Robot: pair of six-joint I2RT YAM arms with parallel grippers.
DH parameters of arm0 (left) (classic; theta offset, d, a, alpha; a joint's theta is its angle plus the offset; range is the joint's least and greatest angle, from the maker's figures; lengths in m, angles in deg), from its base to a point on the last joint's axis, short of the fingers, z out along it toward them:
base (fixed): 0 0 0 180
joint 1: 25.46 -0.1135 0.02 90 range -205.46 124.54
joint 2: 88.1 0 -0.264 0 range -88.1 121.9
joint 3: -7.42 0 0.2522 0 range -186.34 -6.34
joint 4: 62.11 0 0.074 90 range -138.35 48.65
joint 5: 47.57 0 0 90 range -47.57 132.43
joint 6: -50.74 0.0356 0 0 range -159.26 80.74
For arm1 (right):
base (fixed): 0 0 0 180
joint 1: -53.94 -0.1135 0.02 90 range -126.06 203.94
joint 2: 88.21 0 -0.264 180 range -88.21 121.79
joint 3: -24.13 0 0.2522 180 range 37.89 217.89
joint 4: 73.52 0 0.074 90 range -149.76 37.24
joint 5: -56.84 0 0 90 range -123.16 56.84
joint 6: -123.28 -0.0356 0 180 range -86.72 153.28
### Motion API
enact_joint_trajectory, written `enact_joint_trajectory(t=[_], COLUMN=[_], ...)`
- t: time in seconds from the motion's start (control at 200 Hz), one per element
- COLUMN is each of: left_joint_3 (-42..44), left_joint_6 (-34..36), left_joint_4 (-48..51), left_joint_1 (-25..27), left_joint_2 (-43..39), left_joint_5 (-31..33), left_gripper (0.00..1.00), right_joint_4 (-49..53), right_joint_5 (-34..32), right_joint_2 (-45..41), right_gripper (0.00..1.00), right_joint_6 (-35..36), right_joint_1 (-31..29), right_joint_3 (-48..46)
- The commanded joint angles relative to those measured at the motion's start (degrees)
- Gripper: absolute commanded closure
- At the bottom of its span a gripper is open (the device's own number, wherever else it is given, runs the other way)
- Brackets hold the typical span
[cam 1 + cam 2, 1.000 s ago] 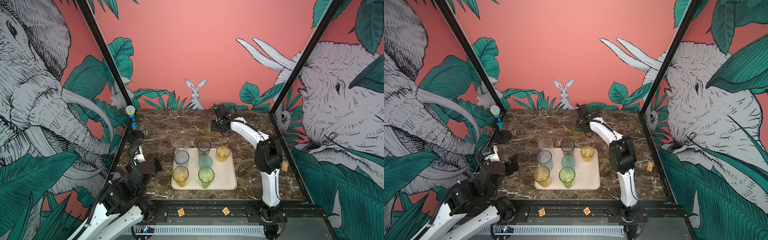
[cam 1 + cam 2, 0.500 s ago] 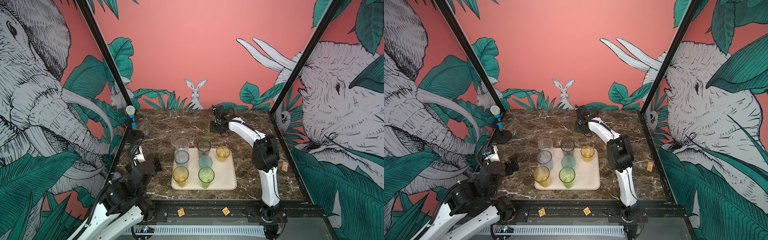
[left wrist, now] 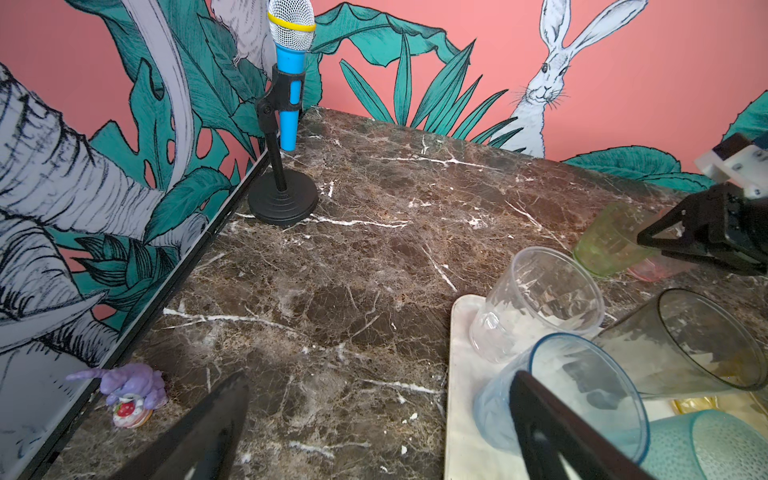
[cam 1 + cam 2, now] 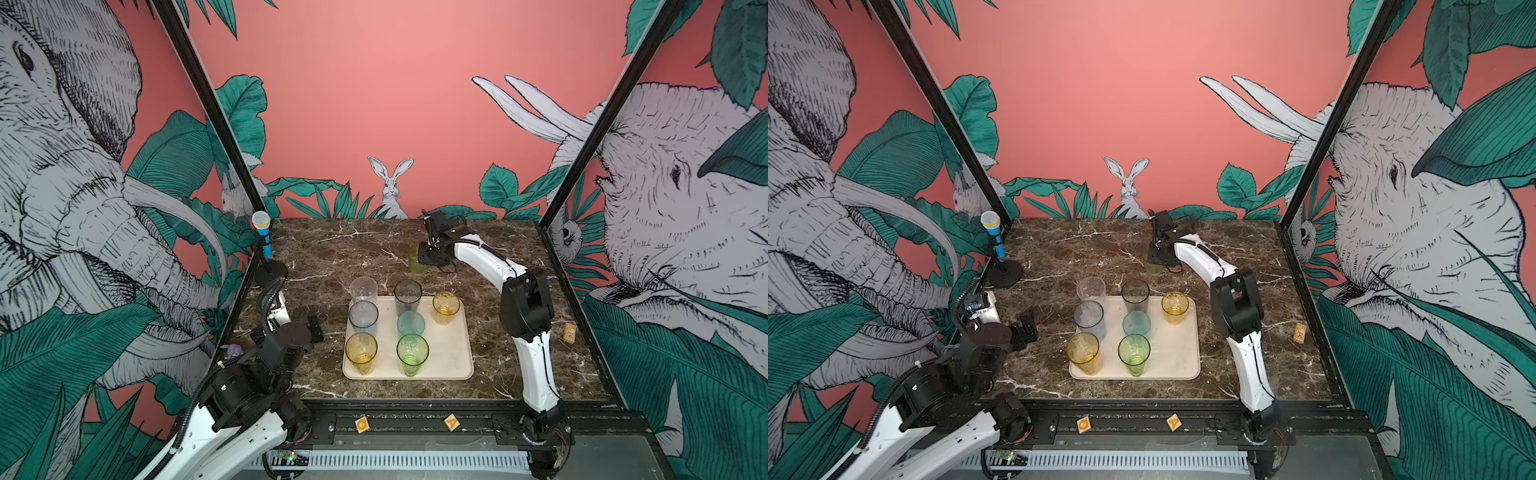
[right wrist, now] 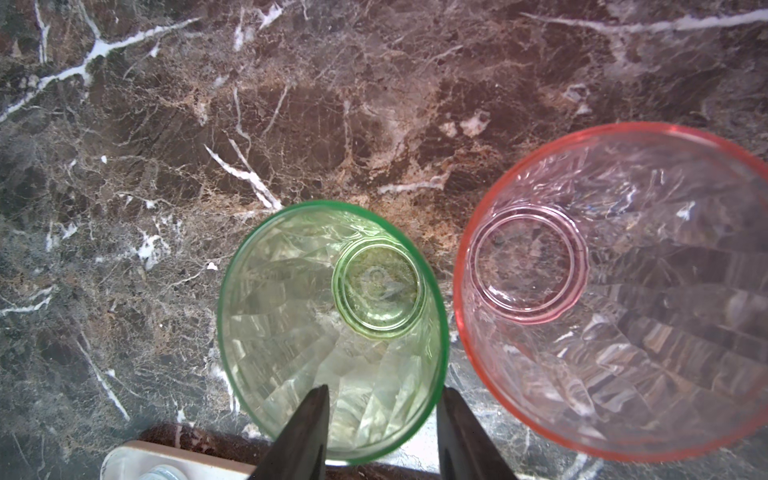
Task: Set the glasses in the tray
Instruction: 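Lower the open right gripper onto the small green cup's rim, then close the right gripper on the small green cup's rim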
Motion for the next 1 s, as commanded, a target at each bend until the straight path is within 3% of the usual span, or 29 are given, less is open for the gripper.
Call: enact_joint_trajectory(t=[0.0,0.445,0.995], left_joint_3=[-0.3,-0.2,0.0], left_joint_6=[0.1,-0.6,-1.3], left_joint_4=[0.9,0.8,0.8], left_joint_1=[0.2,0.1,0.1], left_joint_2=[0.4,0.6,0.8], left_joint_5=[1.0,0.4,-0.2], left_gripper=[0.02,0.02,0.02], right_joint_4=[1.0,1.7,2.3], right_joint_5=[-0.8,0.2,0.9], right_joint_2=[1.6,4.0,4.5], right_gripper=[0.56,0.64,0.85], right_joint_6=[-0.5,-0.3,0.3], right_joint_1=[0.2,0.3,0.2], right_joint_3=[2.0,4.2,5.1])
